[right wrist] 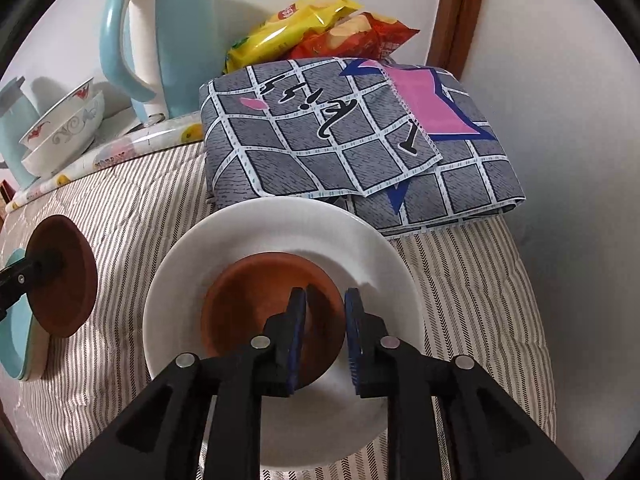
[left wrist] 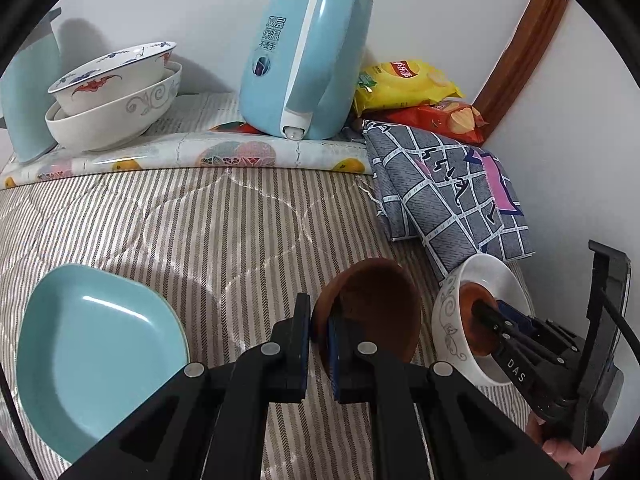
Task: Organize plates and bowls
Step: 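Lower the right tool's brown bowl into the white bowl and open it, then lower the left tool's brown bowl into the white bowl and open it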
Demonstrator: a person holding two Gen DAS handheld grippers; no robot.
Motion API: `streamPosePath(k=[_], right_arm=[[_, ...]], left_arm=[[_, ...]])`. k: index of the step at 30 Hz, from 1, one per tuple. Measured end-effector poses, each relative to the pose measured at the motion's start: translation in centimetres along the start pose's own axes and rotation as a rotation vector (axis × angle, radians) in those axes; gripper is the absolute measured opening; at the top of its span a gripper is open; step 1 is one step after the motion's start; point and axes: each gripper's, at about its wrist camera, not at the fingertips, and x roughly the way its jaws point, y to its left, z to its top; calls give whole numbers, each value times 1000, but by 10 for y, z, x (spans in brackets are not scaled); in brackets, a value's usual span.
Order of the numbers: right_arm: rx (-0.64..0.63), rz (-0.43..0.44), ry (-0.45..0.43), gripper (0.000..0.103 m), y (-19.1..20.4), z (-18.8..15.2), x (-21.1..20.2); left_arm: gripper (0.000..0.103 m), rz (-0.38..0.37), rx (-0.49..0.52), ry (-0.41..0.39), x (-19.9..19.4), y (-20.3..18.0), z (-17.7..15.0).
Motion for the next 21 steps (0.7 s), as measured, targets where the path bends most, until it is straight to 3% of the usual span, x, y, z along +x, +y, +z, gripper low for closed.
streamPosePath(k=[4, 10, 21], right_arm=[[3, 3, -16, 33, 2, 0, -6], [47, 69, -45, 33, -8, -1, -29], [119, 62, -139, 33, -47, -15, -81]], left_arm=[[8, 7, 9, -1, -4, -1, -2], [8, 0, 20, -19, -18, -11, -3], [8, -25, 54, -39, -35, -45, -13]])
